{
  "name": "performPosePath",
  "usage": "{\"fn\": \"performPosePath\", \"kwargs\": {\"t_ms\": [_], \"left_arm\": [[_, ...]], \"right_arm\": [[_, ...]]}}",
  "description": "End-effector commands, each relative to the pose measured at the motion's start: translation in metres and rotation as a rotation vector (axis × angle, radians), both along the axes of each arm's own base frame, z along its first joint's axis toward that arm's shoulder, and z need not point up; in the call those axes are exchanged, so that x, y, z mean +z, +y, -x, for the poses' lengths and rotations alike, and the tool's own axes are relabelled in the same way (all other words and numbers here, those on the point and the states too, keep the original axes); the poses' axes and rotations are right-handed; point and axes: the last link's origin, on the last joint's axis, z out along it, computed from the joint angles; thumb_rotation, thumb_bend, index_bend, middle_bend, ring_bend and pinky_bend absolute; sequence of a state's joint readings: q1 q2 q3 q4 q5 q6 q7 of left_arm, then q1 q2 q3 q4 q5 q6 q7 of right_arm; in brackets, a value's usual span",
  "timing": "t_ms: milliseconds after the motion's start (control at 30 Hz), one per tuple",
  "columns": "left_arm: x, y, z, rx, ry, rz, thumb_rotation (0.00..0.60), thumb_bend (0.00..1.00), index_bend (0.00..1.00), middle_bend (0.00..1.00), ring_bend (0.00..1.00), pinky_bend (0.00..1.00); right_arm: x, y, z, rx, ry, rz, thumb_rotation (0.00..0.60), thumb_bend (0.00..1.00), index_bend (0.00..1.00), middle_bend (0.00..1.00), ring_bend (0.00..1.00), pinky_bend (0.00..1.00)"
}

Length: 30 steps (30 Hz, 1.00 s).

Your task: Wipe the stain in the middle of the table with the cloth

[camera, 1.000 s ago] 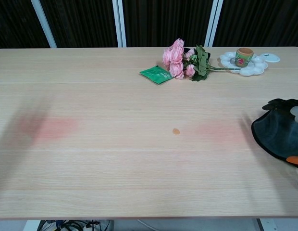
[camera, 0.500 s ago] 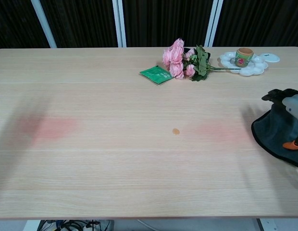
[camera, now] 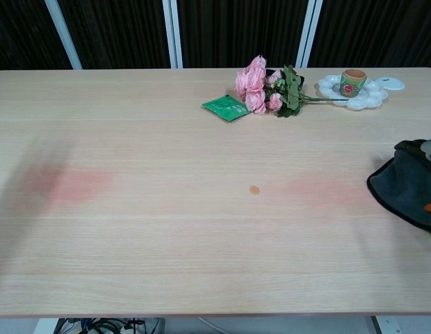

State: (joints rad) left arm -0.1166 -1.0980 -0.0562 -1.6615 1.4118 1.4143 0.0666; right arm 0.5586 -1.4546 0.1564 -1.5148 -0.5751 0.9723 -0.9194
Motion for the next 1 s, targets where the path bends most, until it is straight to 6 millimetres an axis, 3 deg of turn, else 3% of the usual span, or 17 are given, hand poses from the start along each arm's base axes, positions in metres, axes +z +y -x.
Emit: {"fn": "performPosePath", "kwargs": {"t_ms": [33, 167, 267, 500, 733, 1000], "left_arm": [[0.0, 0.0, 0.0, 0.002, -0.002, 0.002, 0.6, 0.0, 0.0, 0.0, 0.0, 0.0], [0.0, 0.0, 0.0, 0.0, -0.004, 0.002, 0.6, 0.0, 0.0, 0.0, 0.0, 0.0], [0.001, 0.0, 0.0, 0.001, -0.008, 0.002, 0.6, 0.0, 0.0, 0.0, 0.0, 0.0], [0.001, 0.0, 0.0, -0.003, -0.013, 0.001, 0.6, 0.0, 0.0, 0.0, 0.0, 0.0], [0.0, 0.0, -0.001, -0.003, -0.013, 0.004, 0.6, 0.0, 0.0, 0.0, 0.0, 0.0], [0.0, 0.001, 0.0, 0.004, -0.02, 0.009, 0.6, 0.0, 0.0, 0.0, 0.0, 0.0]], "right_arm": [[0.001, -0.001, -0.003, 0.01, -0.003, -0.013, 0.6, 0.32, 0.29, 0.36, 0.41, 0.57], [-0.001, -0.001, -0.007, 0.035, -0.029, -0.007, 0.6, 0.46, 0.5, 0.55, 0.61, 0.77], [-0.002, 0.001, -0.01, 0.057, -0.051, -0.006, 0.6, 0.52, 0.6, 0.61, 0.68, 0.83], [-0.003, -0.002, -0.033, 0.152, -0.159, 0.039, 0.6, 0.56, 0.69, 0.64, 0.71, 0.87], [-0.014, -0.007, -0.091, 0.316, -0.28, 0.027, 0.6, 0.57, 0.7, 0.64, 0.72, 0.87], [-0.052, -0.009, -0.159, 0.433, -0.374, -0.04, 0.6, 0.57, 0.7, 0.64, 0.72, 0.87]]}}
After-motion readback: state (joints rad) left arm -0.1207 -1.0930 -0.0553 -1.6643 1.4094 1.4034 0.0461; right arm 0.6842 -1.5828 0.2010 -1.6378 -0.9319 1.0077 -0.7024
